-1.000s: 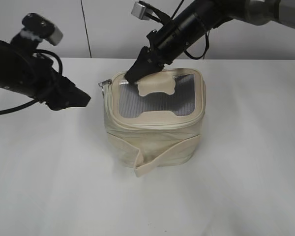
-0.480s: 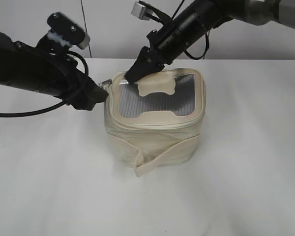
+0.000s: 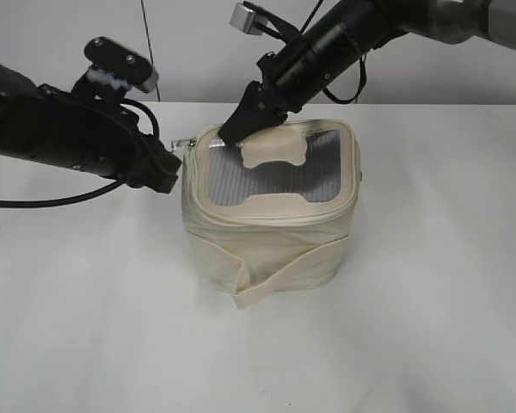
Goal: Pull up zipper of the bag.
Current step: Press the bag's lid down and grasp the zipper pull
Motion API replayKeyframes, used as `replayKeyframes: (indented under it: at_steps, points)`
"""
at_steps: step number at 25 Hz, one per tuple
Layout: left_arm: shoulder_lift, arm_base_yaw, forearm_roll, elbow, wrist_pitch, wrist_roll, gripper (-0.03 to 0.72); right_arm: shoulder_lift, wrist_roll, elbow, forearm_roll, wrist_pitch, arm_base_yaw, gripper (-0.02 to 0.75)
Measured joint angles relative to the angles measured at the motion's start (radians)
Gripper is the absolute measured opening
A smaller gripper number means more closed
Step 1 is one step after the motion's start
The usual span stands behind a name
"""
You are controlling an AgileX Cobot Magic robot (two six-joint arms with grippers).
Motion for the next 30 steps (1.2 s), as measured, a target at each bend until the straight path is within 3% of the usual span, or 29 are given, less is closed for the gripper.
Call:
replayKeyframes:
  at_steps: [2, 5, 30]
  points:
    - [0.007, 0.000, -0.001, 0.000, -0.024, 0.000, 0.067, 0.000, 0.002, 0.000, 0.000, 0.000, 0.000, 0.075]
    - [0.011, 0.000, 0.001, 0.000, -0.031, 0.002, -0.006, 0.000, 0.006, 0.000, 0.000, 0.000, 0.000, 0.075]
    - [-0.015, 0.000, 0.046, 0.000, 0.022, 0.004, -0.008, 0.000, 0.017, 0.000, -0.001, 0.000, 0.000, 0.075]
